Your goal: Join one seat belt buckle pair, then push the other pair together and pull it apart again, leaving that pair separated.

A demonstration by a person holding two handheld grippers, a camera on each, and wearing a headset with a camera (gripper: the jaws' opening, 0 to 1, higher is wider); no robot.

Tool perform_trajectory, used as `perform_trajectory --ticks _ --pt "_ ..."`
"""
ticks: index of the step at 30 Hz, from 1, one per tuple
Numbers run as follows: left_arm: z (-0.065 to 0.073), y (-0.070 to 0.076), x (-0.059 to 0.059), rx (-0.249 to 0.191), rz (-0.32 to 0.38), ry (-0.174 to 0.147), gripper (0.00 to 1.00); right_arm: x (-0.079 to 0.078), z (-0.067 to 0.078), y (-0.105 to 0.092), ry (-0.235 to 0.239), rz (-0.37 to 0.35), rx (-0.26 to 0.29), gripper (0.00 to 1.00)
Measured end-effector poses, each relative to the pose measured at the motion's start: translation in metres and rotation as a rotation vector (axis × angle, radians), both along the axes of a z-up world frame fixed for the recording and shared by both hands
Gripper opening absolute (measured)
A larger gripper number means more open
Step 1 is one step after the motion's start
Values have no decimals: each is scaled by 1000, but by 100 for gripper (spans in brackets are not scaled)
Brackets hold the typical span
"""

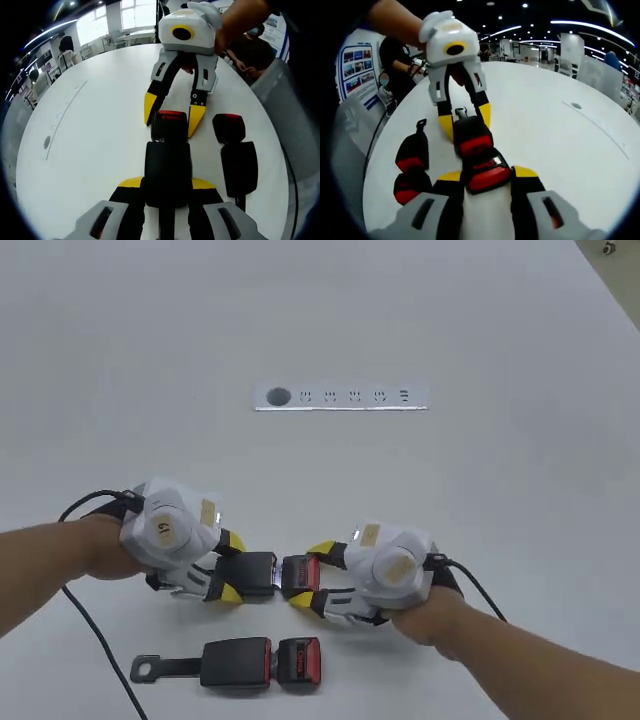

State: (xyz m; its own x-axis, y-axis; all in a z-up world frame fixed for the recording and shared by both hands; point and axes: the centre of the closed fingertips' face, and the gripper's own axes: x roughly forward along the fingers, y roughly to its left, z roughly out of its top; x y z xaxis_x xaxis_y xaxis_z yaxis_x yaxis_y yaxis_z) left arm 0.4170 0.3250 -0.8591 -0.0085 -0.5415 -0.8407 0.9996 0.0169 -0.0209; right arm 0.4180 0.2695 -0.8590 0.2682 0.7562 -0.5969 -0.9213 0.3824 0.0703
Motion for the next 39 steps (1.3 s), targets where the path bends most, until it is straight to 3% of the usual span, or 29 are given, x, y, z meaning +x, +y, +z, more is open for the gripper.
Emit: perform_trajectory --ticks 30,39 --pt "-1 0 -1 3 2 -1 34 -1 0 -1 -17 9 -15 37" --pt "0 0 -1 12 -5 -4 34 0 1 -14 -16 28 -24 37"
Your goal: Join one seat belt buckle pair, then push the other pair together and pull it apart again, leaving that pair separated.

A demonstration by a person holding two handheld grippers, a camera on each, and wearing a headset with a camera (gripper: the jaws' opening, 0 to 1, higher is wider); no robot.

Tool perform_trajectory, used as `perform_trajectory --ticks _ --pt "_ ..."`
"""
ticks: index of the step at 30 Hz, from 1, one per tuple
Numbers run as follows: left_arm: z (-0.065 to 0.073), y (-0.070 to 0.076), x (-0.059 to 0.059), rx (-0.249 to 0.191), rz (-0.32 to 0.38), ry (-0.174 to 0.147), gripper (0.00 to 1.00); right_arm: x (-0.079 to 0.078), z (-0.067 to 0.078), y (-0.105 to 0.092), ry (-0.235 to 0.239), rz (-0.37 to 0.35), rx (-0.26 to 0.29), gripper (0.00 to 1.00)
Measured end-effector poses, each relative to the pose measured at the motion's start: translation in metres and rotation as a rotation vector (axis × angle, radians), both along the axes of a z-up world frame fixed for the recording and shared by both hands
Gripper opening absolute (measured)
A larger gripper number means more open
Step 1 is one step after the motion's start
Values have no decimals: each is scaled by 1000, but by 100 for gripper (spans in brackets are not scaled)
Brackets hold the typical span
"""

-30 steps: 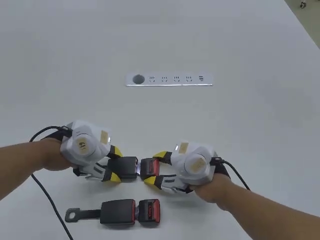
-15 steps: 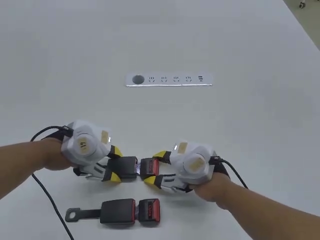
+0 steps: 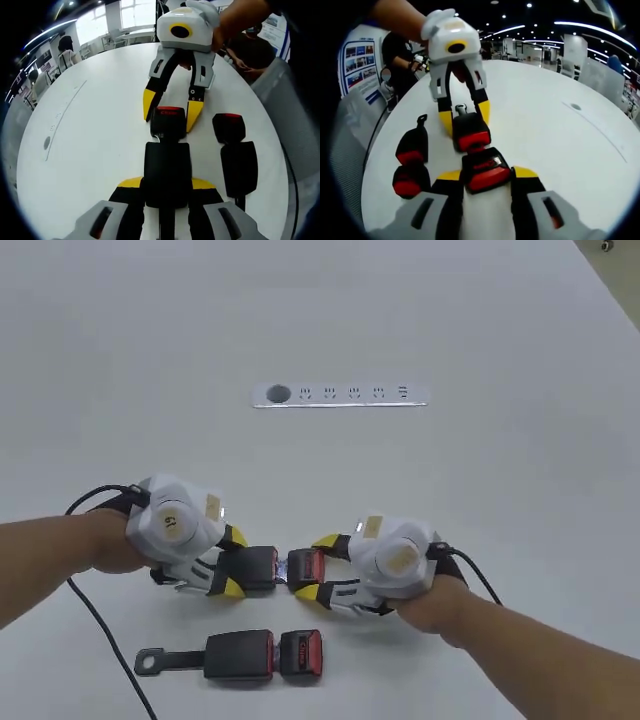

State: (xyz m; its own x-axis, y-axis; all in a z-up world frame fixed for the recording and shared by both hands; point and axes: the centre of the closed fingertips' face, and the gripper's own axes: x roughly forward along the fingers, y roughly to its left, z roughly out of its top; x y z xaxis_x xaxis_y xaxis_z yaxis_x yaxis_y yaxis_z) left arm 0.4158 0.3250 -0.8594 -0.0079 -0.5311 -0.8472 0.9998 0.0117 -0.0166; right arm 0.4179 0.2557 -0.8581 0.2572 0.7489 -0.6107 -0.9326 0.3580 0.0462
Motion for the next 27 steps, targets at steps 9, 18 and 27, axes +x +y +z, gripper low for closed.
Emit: perform_trajectory --ticks 9,18,27 --pt "0 0 0 7 1 -1 34 -3 0 -8 2 36 -7 36" --pt "0 -1 -1 5 3 0 34 -9 1 -36 15 31 -13 36" --pt "1 -1 -2 8 3 0 34 -8 -1 -66 34 34 -43 36"
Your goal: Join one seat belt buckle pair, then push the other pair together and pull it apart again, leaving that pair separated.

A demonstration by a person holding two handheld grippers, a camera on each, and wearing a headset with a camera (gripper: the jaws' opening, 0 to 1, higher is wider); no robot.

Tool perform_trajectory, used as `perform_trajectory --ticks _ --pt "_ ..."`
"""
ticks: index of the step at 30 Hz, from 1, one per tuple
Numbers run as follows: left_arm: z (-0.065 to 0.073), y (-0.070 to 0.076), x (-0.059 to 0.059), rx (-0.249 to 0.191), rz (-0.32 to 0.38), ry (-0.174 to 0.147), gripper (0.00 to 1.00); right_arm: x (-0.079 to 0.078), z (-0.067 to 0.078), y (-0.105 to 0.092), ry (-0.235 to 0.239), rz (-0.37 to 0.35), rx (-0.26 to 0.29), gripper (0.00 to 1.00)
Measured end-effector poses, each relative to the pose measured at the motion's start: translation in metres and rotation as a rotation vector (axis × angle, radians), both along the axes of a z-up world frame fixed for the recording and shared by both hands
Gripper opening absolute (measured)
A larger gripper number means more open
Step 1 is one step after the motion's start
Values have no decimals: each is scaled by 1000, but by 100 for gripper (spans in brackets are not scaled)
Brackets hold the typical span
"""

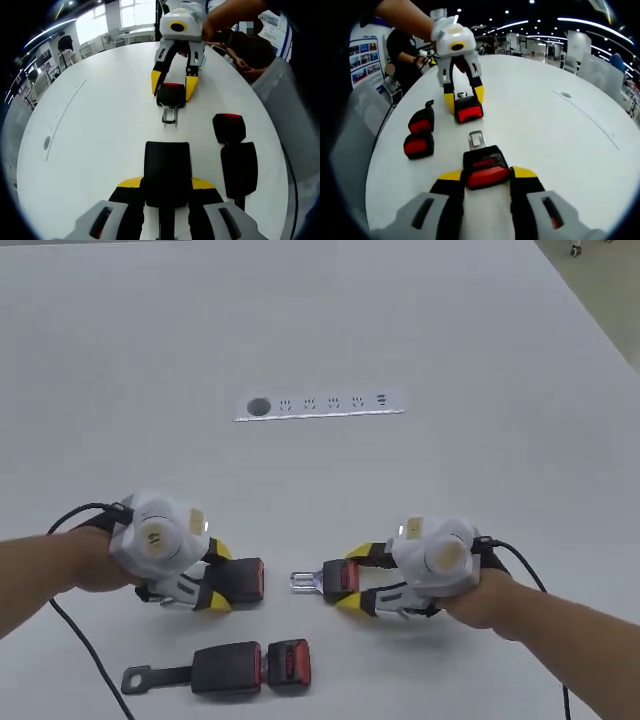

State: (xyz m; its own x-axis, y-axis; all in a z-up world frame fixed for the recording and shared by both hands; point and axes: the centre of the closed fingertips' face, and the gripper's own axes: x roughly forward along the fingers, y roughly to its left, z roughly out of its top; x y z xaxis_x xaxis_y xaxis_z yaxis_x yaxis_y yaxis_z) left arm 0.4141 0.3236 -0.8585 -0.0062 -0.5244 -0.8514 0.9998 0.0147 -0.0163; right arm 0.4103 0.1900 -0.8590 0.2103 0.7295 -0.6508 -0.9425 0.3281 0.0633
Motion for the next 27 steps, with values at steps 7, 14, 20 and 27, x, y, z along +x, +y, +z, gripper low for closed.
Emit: perform_trajectory --ticks 7,14,20,27 --pt "0 0 0 3 0 0 34 -2 0 -23 20 -15 -11 36" --pt "0 0 0 6 -1 0 34 -6 2 -46 33 -43 -31 36" --pt "0 0 1 9 -3 0 34 -7 2 -59 35 -60 -44 36" --pt "0 0 0 13 -2 0 34 -9 1 -70 48 -74 -47 36"
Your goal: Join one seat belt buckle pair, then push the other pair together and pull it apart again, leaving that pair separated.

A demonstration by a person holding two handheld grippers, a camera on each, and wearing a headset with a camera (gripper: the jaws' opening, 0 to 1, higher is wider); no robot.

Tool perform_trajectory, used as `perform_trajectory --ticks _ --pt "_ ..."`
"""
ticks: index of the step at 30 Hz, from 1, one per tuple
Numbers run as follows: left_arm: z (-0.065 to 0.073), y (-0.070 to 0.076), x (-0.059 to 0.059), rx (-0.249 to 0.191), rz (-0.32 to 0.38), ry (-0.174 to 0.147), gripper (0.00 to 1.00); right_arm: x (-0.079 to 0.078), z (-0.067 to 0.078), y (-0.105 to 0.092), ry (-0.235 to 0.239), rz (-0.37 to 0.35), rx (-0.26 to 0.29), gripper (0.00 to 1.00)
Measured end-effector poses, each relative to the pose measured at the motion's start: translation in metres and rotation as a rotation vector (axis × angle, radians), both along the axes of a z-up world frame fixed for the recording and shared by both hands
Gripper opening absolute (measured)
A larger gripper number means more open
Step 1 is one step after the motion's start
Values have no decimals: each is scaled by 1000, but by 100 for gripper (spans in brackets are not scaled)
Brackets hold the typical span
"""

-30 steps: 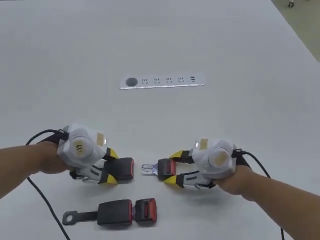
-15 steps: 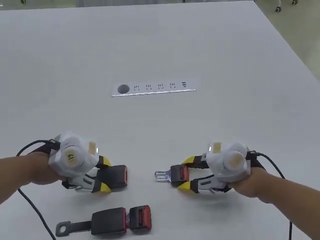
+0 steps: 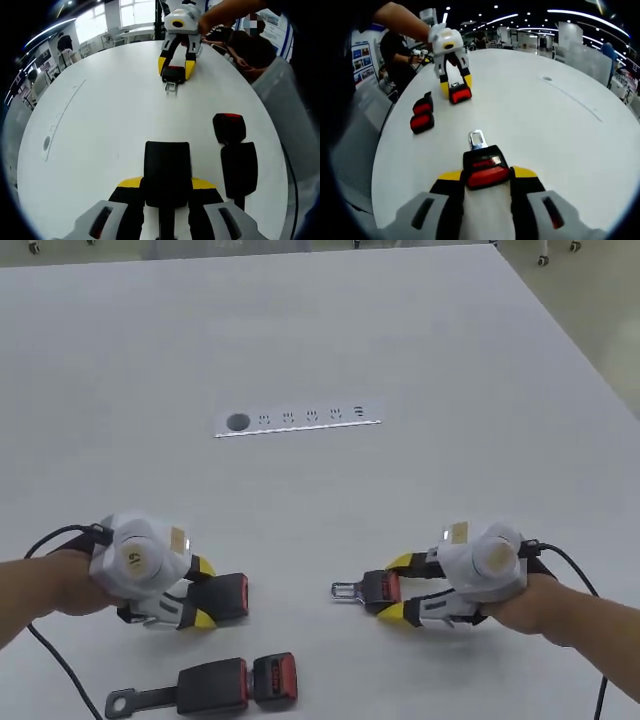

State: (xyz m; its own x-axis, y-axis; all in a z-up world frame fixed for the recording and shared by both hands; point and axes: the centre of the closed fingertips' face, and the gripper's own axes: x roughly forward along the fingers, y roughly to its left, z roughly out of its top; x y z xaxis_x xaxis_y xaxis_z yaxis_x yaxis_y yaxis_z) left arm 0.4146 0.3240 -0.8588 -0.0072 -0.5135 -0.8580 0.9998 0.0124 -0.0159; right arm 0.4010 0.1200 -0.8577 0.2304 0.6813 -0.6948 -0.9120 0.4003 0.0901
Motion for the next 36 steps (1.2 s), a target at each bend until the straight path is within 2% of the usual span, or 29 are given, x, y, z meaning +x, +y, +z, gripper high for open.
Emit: perform_trajectory --ticks 19,22,23,24,25,27,28,29,30,31,33,36 --pt "1 0 0 3 5 -1 35 -4 0 -17 16 4 -16 37" --pt "1 -1 0 5 3 -2 35 -5 -1 -17 -10 41 -40 38" --pt "1 -1 0 10 1 -3 35 -6 -1 -15 -12 48 -39 40" --pt "1 -1 -1 13 -3 -5 35 -8 -1 -14 -10 50 -37 48" --pt "2 -3 -2 24 -43 -19 34 -9 0 -12 -10 57 -34 56" --pt "2 -4 -2 28 -32 -24 35 -12 -1 -8 -29 81 -38 68" --pt "2 -3 0 30 -16 -22 39 -13 -2 -11 -35 76 -48 68" --pt "1 -3 -5 32 13 22 48 -13 -2 -12 -37 70 -51 68" --pt "1 -5 -5 20 41 34 58 -11 -1 -14 -44 38 -47 69" --pt "6 -9 -4 -3 50 29 67 -9 1 -14 -45 16 -32 72" --pt "17 -14 0 -52 99 24 68 -5 9 -14 -59 -40 2 76" --pt "30 -16 10 -103 194 16 71 5 17 -19 -101 -115 5 77"
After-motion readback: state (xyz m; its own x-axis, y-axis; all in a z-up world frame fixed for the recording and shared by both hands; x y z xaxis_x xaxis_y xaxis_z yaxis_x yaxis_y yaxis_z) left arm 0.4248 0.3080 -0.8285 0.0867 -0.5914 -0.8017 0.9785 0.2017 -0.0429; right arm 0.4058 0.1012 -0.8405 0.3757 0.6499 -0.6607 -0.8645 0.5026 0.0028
